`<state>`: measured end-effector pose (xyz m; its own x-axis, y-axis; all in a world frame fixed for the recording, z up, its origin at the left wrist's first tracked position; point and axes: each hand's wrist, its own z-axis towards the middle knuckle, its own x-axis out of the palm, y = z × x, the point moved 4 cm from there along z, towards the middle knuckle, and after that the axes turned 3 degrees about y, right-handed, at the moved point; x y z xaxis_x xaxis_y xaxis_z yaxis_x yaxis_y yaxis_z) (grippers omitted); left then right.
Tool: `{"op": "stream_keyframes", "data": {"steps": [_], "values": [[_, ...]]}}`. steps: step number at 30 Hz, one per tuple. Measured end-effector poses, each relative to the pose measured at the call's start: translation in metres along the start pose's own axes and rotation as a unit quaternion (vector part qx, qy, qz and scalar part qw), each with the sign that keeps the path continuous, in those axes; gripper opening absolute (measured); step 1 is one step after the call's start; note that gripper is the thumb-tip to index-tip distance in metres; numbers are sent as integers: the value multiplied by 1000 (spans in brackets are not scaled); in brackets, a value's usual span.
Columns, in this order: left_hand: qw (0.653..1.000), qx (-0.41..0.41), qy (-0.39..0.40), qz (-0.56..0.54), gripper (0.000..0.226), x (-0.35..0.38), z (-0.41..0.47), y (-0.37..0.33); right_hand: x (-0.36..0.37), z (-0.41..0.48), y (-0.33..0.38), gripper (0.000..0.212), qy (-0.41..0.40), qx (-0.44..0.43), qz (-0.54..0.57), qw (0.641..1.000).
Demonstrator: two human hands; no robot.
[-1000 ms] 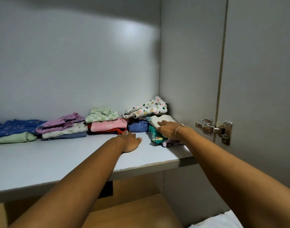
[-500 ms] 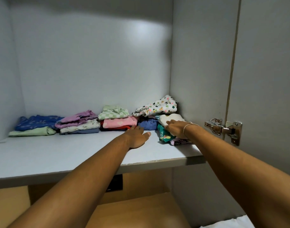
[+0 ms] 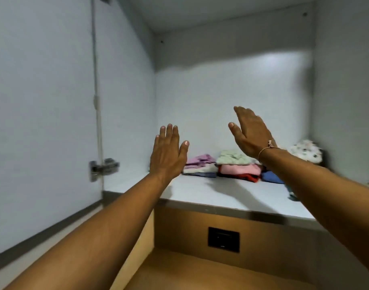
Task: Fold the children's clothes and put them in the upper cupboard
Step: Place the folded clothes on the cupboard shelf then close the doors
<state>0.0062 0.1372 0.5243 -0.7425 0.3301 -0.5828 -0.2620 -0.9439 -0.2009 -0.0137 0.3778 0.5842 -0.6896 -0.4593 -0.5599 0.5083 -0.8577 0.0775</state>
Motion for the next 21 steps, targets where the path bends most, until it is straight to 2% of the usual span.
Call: {"op": "stream_keyframes", "data": {"steps": [5,12,17,21], "values": [[989,-61,-102,90,63,-140,-67,55,-1,13,147,58,-17,-95,33,995],[954,-81,-212,197,65,-305,-164,87,-33,2,336,62,-38,-241,52,968],[924,-132,-266,241,66,-372,-200,107,-68,2,436,61,-61,-305,76,948],[908,-197,-248,273,66,-390,-211,130,-86,3,497,60,-84,-382,37,919]]}}
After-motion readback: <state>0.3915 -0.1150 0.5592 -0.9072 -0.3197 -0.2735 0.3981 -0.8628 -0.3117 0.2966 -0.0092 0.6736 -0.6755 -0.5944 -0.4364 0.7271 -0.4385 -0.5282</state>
